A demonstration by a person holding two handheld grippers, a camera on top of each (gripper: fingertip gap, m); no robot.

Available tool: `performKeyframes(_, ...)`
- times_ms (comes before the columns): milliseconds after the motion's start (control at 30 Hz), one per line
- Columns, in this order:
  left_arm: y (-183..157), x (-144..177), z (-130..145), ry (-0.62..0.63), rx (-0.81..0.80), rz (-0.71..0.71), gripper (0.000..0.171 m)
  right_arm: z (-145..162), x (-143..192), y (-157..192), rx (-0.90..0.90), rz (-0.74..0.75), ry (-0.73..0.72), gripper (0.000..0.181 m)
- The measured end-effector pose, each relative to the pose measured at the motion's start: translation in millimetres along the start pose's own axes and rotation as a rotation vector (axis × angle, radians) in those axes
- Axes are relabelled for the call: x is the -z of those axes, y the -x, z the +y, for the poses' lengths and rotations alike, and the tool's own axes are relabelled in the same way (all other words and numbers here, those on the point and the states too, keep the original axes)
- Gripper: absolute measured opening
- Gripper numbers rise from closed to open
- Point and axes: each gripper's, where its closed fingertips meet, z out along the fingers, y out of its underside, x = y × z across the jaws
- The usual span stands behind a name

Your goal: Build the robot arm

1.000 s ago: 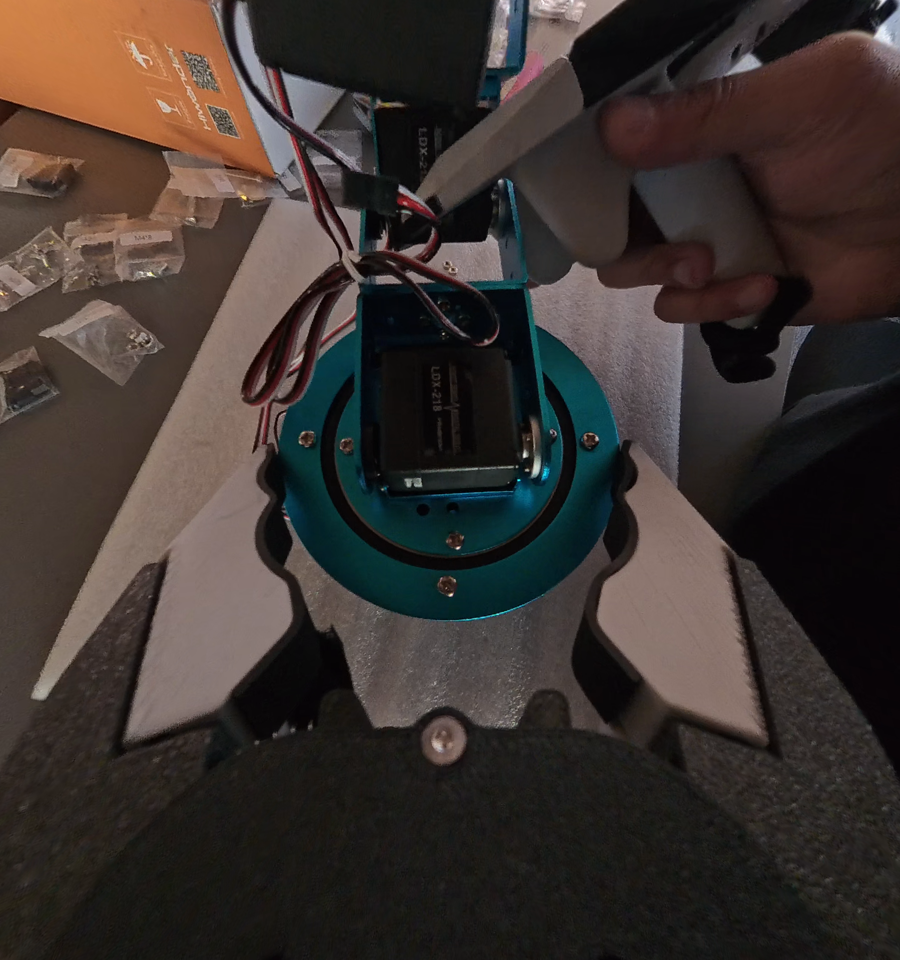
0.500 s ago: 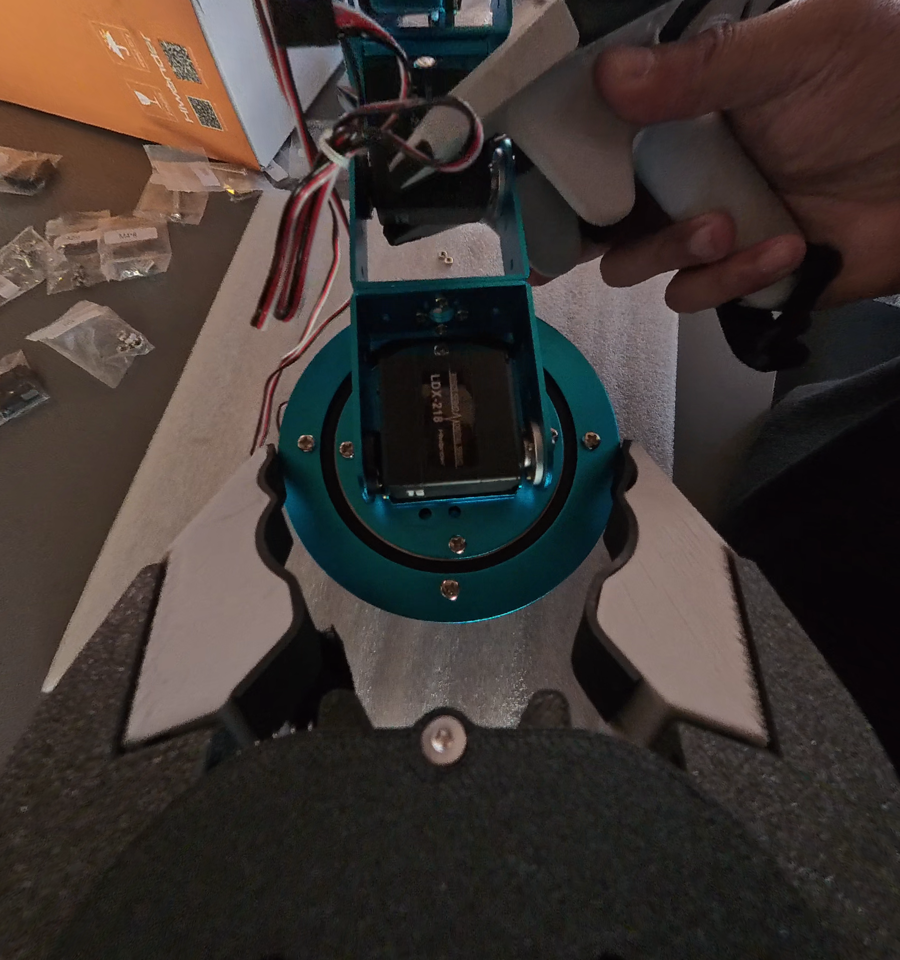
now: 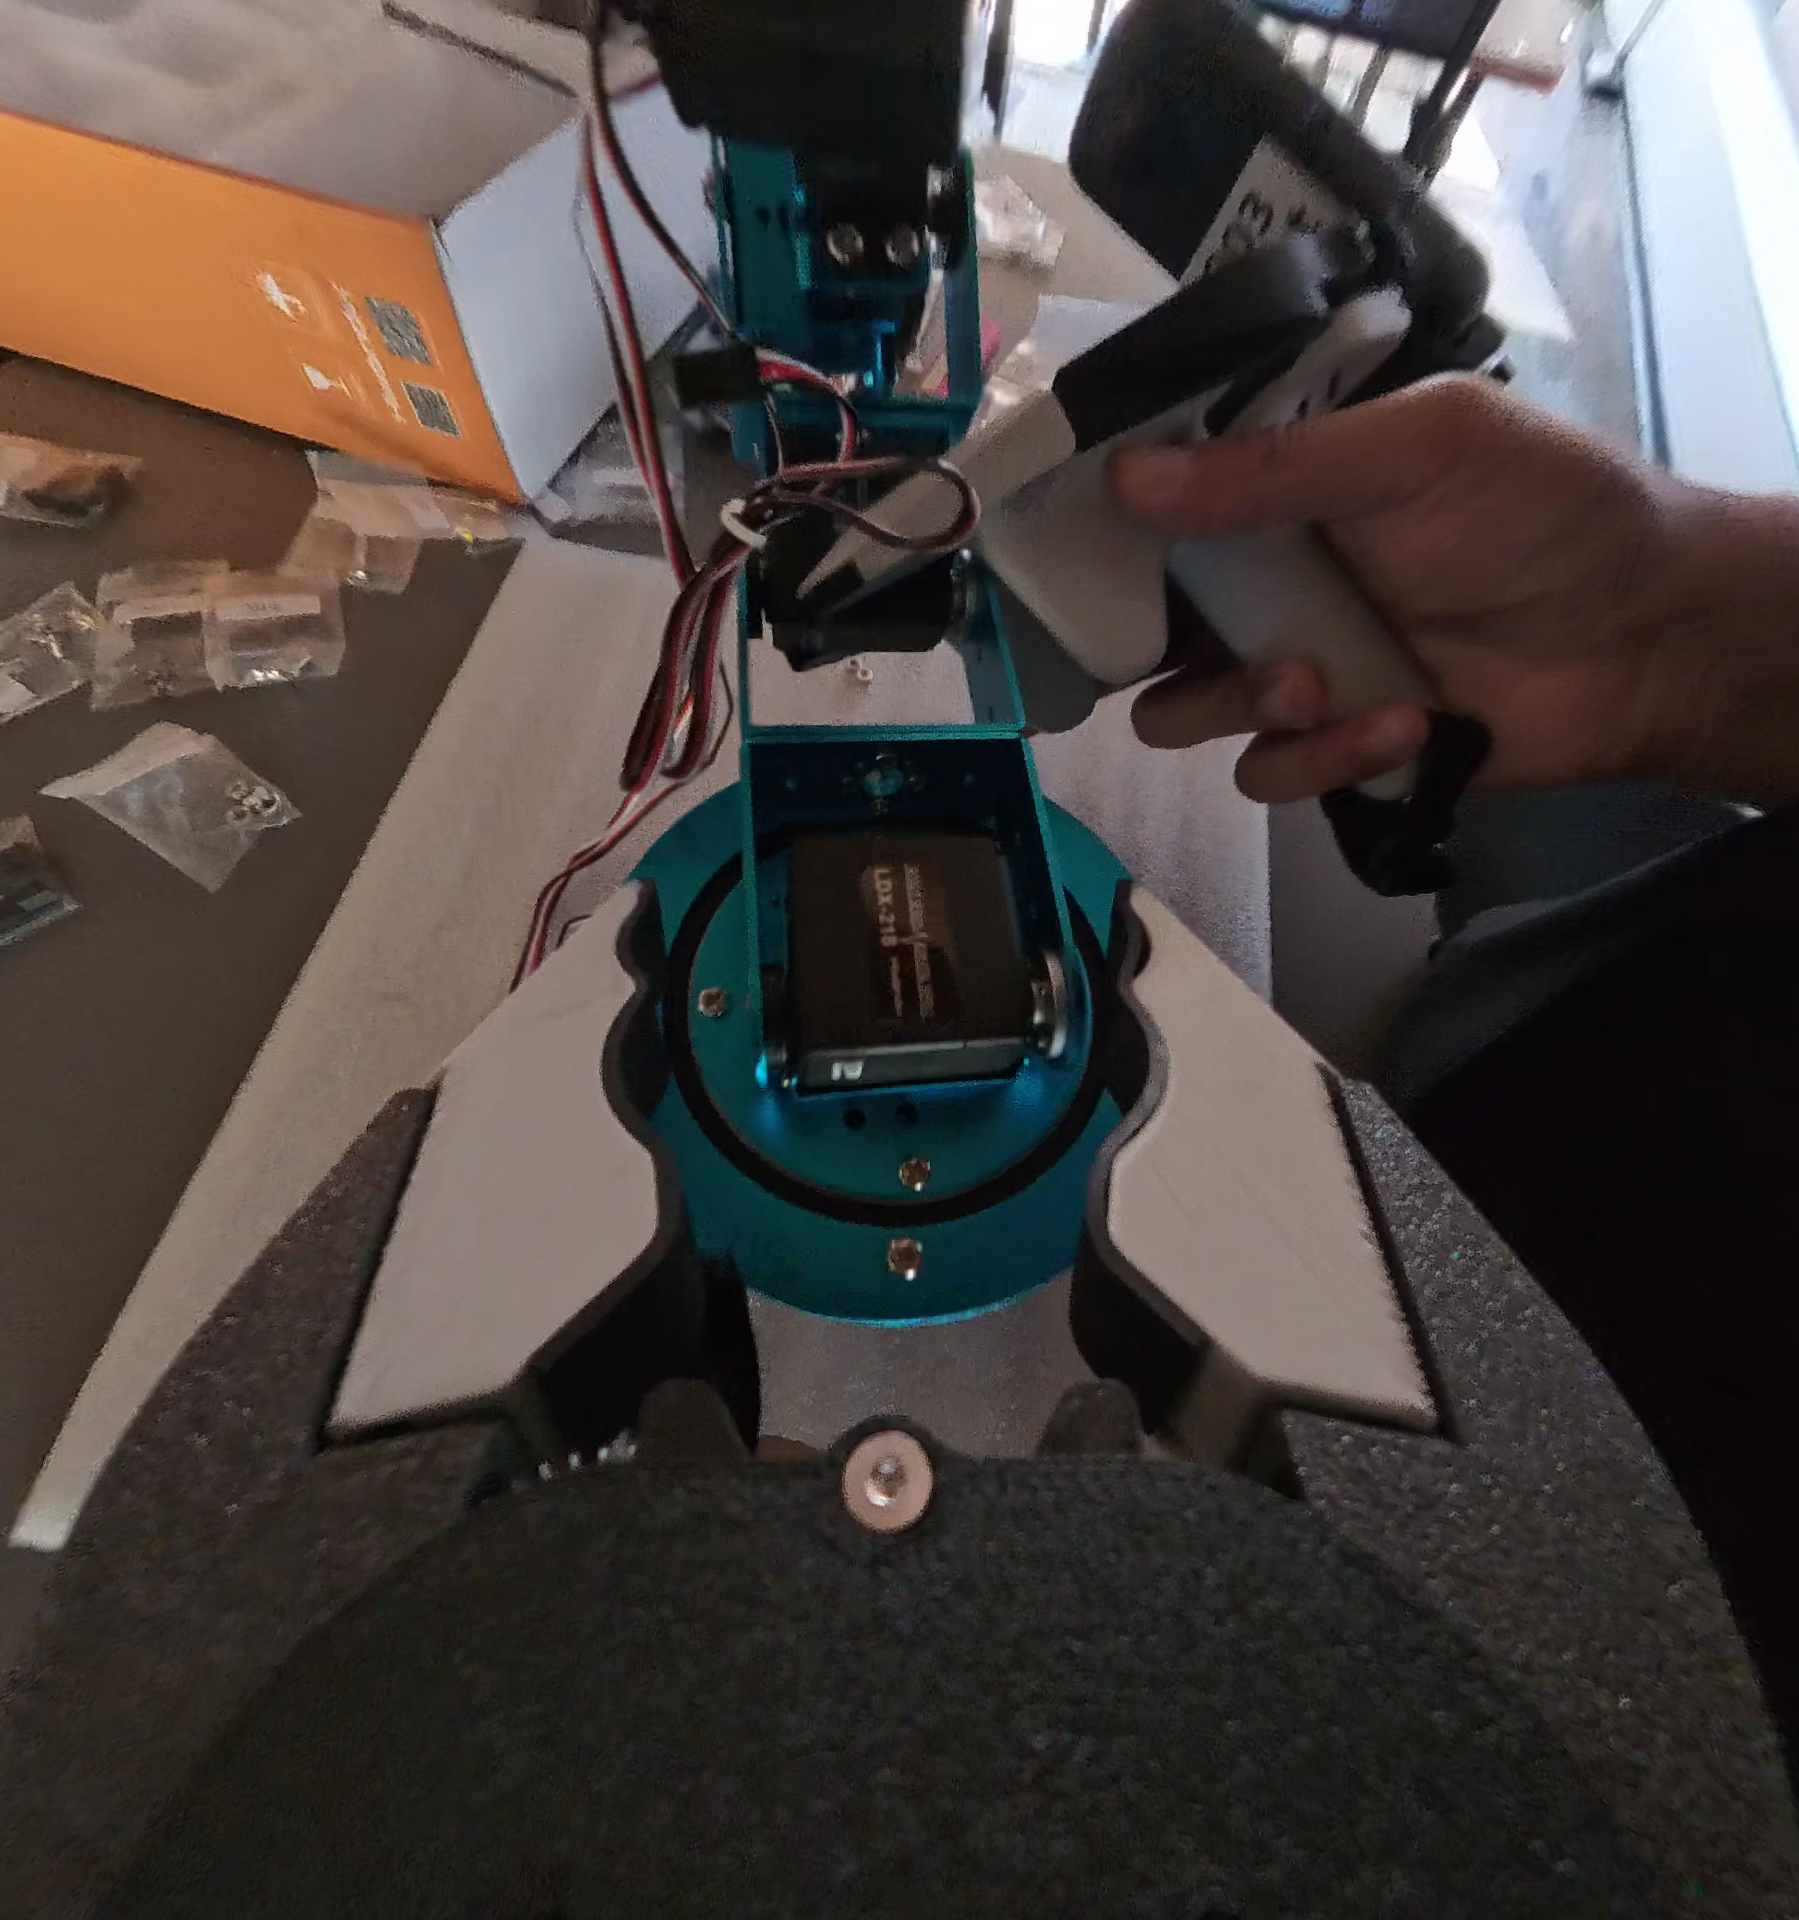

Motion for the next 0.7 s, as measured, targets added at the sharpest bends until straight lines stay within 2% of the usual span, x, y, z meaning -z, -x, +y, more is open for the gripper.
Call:
performKeyframes(33,-1.5,-5.7,1.8,0.019,-0.01,0.002,0.084,0.0,-0.7,0.0,0.001,0.0,0.003,0.021)
performKeyframes(133,-1.1,-16.8,1.5,0.038,-0.042,-0.028,0.066,0.0,-2.3,-1.2,-0.008,0.0,0.012,0.021)
performKeyframes(333,1.8,-20.2,4.7,0.094,-0.057,-0.068,0.066,-1.9,-1.0,-2.0,0.014,-0.008,0.004,0.02)
performKeyframes(700,1.5,-22.6,7.5,0.132,-0.014,-0.042,0.067,-6.5,0.5,5.3,0.058,0.003,0.025,0.021)
